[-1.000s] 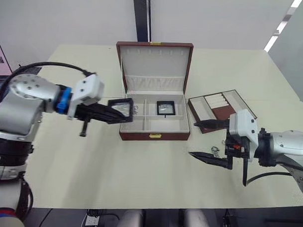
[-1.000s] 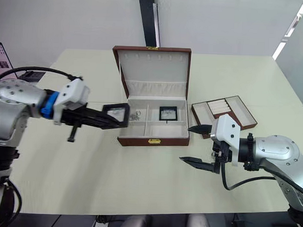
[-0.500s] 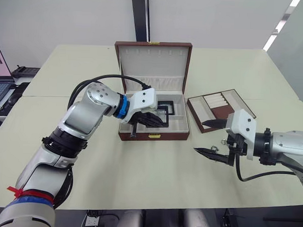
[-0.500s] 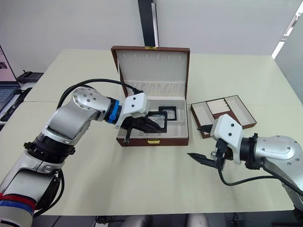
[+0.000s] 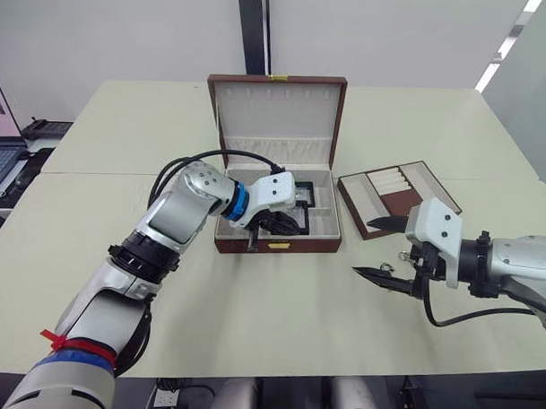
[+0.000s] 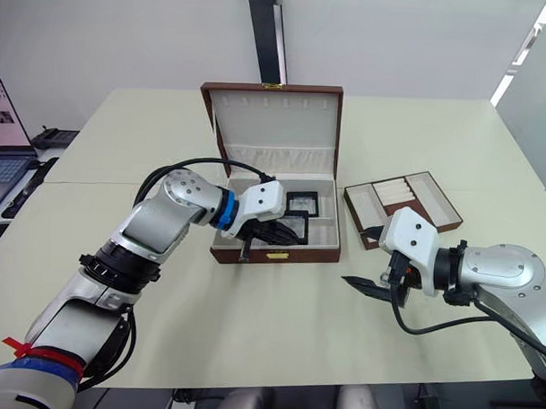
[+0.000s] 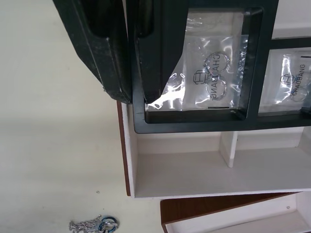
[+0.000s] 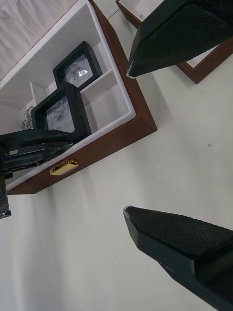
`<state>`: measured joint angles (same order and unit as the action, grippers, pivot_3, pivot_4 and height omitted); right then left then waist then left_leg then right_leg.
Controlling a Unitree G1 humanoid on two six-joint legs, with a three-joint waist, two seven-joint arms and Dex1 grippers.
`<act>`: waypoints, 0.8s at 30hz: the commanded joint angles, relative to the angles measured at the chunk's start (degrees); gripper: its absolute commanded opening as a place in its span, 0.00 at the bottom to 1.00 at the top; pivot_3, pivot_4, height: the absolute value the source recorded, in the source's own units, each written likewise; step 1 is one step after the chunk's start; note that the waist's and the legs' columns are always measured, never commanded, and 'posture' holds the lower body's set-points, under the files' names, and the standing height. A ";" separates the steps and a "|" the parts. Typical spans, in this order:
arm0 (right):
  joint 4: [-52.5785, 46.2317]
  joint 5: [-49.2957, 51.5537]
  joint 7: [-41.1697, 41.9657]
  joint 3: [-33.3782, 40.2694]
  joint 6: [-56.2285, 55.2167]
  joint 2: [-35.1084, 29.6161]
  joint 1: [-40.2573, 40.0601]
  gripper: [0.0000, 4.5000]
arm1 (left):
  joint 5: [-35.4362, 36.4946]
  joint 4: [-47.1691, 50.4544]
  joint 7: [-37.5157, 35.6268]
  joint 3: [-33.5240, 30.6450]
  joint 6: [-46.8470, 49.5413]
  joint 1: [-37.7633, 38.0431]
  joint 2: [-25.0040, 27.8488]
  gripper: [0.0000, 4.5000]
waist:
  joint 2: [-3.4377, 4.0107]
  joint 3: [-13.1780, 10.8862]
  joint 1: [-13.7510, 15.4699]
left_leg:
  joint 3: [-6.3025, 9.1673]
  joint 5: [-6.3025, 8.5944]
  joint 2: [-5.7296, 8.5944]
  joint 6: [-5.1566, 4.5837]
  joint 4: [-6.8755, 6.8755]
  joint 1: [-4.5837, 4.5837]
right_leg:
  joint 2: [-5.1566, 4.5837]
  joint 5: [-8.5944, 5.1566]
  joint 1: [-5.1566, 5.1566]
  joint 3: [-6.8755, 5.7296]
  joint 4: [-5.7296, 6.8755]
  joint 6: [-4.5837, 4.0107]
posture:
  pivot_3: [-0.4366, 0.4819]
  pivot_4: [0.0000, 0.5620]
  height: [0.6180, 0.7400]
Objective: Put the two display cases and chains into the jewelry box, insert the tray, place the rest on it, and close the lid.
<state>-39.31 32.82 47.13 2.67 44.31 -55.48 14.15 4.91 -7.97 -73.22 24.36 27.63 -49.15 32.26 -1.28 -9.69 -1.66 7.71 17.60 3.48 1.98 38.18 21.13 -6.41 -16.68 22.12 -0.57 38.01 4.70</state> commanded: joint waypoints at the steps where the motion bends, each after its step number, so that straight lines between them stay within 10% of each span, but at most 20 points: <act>1: -1.88 0.23 -0.37 0.85 -0.23 0.02 0.11 1.00 | -0.46 -0.60 -0.22 -0.02 -0.15 -1.92 -1.02 0.01 | 0.00 0.00 0.00 | 0.00 0.00 0.00 0.00 0.00 0.00 | 0.00 0.00 0.00 0.00 0.00 0.00 | 0.48 0.27 1.00; 16: -1.00 -0.53 0.17 2.02 -1.68 -0.27 -0.61 1.00 | 5.75 5.41 -2.39 -7.33 5.50 -3.38 1.96 0.97 | 0.00 0.00 -0.15 | 0.00 0.00 -0.01 0.00 0.01 0.01 | 0.01 0.00 0.02 0.00 0.00 0.00 | 0.48 0.27 1.00; 24: 0.47 -2.15 1.10 5.47 -7.45 0.14 -3.08 1.00 | 13.98 12.65 -0.03 -21.52 7.98 8.07 10.33 0.99 | 0.01 0.01 -0.17 | 0.00 0.00 -0.05 0.00 -0.02 -0.06 | 0.01 0.00 0.00 0.03 0.02 0.00 | 0.48 0.27 1.00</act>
<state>-38.11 31.08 47.62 5.91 38.95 -55.20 11.34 17.47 2.70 -73.76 6.20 36.97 -41.37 41.42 -1.27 -9.69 -1.83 7.71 17.60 3.43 1.98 38.16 21.07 -6.39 -16.68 22.12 -0.54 38.02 4.70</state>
